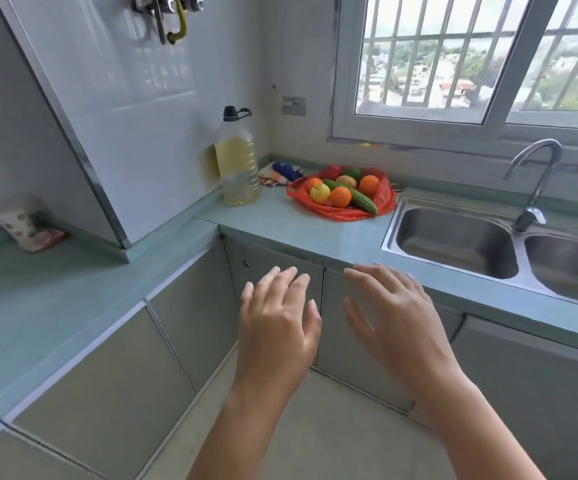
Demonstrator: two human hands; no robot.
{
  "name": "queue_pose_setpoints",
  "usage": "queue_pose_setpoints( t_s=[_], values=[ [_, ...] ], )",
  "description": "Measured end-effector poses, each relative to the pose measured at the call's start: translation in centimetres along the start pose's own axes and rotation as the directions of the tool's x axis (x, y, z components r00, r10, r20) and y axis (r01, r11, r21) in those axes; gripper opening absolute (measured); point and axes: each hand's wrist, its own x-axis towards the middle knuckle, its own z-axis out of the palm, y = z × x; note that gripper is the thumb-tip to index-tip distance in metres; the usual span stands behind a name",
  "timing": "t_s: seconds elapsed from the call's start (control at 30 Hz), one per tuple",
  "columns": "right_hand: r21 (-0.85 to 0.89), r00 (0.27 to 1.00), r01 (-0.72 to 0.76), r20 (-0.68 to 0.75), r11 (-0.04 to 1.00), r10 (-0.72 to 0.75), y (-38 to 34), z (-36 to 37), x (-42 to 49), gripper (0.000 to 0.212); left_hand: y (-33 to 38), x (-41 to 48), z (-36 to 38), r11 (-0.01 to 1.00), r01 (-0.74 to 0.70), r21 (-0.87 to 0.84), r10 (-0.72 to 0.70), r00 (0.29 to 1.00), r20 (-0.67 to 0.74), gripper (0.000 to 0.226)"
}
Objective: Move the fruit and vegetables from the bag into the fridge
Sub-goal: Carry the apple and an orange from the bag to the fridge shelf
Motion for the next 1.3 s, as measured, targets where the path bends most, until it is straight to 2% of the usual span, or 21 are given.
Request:
queue_pose_setpoints(
  t_s=[0.2, 0.3, 0.63, 0.83, 0.97, 1.3],
  values=[
    [-0.023, 0.999, -0.043, -0.013, 0.999, 0.043, -0.1, 7.3, 9.5, 0.033, -8.2, 8.0, 3.4, 0.995, 0.051, -0.087, -0.050, 0.999, 0.008, 0.042],
    [-0.022, 0.997, -0.077, -0.010, 0.997, 0.077, 0.2, 10.5, 12.2, 0.037, -11.3, 10.6, 5.8, 0.994, 0.049, -0.102, -0.045, 0.998, 0.037, 0.042],
    [-0.031, 0.985, -0.171, 0.034, 0.985, 0.172, 6.2, 17.7, 19.0, 0.034, -15.2, 17.8, 14.5, 0.979, 0.055, -0.194, -0.023, 0.986, 0.164, 0.042],
    [-0.034, 0.962, -0.264, 0.068, 0.964, 0.266, 14.0, 23.2, 24.7, 0.034, -15.8, 25.6, 22.8, 0.977, -0.002, -0.214, 0.050, 0.974, 0.219, 0.044],
    [-0.023, 0.956, -0.278, 0.091, 0.960, 0.278, 19.0, 25.6, 28.9, 0.032, -16.0, 30.8, 27.6, 0.974, -0.012, -0.226, 0.065, 0.970, 0.232, 0.045],
    [-0.057, 0.902, -0.388, 0.183, 0.920, 0.392, 27.8, 31.6, 34.0, 0.033, -19.5, 36.2, 37.6, 0.947, 0.153, -0.282, -0.031, 0.919, 0.392, 0.043]
  ],
)
